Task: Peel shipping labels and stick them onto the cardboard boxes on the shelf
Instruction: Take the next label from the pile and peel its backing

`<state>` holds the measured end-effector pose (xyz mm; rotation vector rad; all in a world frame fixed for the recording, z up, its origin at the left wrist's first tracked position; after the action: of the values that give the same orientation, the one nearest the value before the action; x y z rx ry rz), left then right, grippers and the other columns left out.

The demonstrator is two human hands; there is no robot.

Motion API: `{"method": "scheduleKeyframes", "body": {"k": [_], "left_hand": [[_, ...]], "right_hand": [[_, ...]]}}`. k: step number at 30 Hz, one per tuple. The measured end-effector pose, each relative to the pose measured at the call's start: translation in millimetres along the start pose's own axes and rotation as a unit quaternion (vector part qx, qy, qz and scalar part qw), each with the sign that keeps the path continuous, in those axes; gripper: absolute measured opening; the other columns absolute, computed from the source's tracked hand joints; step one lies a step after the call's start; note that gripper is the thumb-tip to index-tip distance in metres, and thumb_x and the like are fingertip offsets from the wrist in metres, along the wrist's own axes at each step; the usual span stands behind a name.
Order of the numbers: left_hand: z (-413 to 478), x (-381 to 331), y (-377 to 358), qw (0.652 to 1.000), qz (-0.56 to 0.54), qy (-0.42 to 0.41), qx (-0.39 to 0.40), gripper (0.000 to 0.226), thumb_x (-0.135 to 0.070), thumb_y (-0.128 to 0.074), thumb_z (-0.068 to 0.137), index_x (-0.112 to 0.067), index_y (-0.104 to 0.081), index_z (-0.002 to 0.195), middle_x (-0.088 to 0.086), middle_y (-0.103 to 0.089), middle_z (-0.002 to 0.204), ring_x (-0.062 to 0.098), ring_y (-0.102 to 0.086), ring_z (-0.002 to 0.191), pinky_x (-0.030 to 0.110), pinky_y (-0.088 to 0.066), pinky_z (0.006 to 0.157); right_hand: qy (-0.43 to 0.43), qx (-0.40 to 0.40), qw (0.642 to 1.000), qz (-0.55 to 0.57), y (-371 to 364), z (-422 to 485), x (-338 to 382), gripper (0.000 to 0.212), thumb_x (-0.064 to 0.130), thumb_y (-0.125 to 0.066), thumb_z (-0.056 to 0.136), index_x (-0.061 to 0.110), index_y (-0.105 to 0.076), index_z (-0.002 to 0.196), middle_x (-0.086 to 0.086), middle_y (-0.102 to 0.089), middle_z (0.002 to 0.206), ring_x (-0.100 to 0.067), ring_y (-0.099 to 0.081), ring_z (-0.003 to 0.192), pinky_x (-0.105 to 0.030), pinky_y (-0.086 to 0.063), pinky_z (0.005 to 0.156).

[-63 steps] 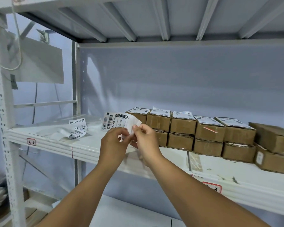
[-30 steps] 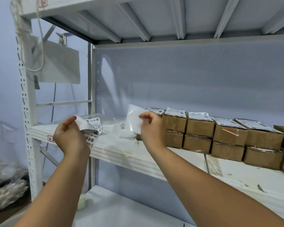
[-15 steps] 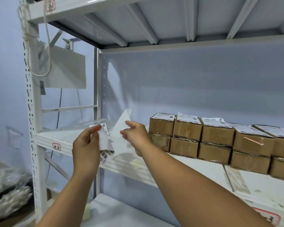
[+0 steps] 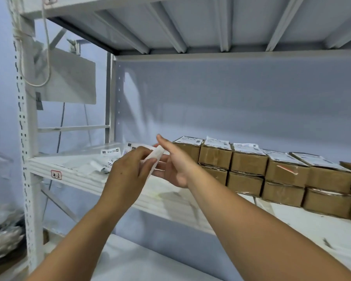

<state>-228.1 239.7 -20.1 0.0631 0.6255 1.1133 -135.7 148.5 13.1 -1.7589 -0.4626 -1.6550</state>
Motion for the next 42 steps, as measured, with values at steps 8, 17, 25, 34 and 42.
{"method": "scheduleKeyframes", "body": {"k": [8,17,25,34,42], "left_hand": [[3.4,-38.3,-13.2,0.97,0.148,-0.187,0.044,0.039,-0.036,-0.042,0.086,-0.011,-0.072,0.082,0.004,-0.071,0.095,0.024,-0.068,0.082,0.026,-0.05,0.067],[0.3,-134.5,-55.1,0.934,0.203,-0.293,0.0,0.021,-0.022,-0.059,0.086,-0.016,-0.062,0.066,-0.002,-0.06,0.066,0.024,-0.049,0.061,0.03,-0.041,0.039],[-6.7,-219.3,-105.2,0.934,0.192,-0.299,0.038,0.035,-0.003,-0.087,0.053,-0.011,-0.055,0.064,0.004,-0.052,0.064,0.022,-0.04,0.031,0.015,-0.017,0.037],[3.2,-301.3,-178.2,0.956,0.049,-0.257,0.131,0.023,0.003,-0.052,0.088,-0.009,-0.053,0.107,0.005,-0.046,0.112,0.031,-0.055,0.084,0.043,-0.049,0.07],[6.1,-343.6,-239.5,0.952,0.069,-0.269,0.128,0.028,-0.005,-0.048,0.092,-0.017,-0.053,0.117,0.002,-0.05,0.107,0.026,-0.057,0.085,0.034,-0.041,0.061]], "right_hand": [[0.113,-0.104,0.988,-0.003,48.9,-46.3,20.5,0.031,-0.008,-0.048,0.089,0.018,-0.038,0.075,-0.007,-0.057,0.073,-0.017,-0.06,0.056,-0.024,-0.052,0.045],[0.219,-0.295,0.924,-0.111,111.1,-103.4,59.7,0.038,0.002,-0.065,0.084,0.019,-0.037,0.064,-0.016,-0.062,0.08,-0.024,-0.057,0.072,-0.043,-0.048,0.067],[0.263,-0.367,0.877,-0.165,178.9,-176.8,100.9,0.035,-0.004,-0.051,0.091,0.017,-0.042,0.065,-0.011,-0.063,0.088,-0.027,-0.063,0.073,-0.028,-0.049,0.054],[0.284,-0.418,0.843,-0.186,258.8,-241.0,146.4,0.033,-0.006,-0.048,0.09,0.016,-0.069,0.077,-0.009,-0.071,0.091,-0.022,-0.065,0.076,-0.027,-0.055,0.064],[0.212,-0.38,0.866,-0.245,327.2,-268.1,165.6,0.035,-0.01,-0.049,0.087,0.01,-0.064,0.111,-0.012,-0.067,0.106,-0.023,-0.065,0.091,-0.037,-0.051,0.089]]}}
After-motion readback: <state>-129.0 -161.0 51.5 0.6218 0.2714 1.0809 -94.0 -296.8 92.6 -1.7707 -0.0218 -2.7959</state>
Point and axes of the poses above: each hand's wrist, its own z-axis towards the middle knuckle, its own y-axis out of the back of the hand, x = y × z, the point moved 1 cm from there along z, towards the middle knuckle
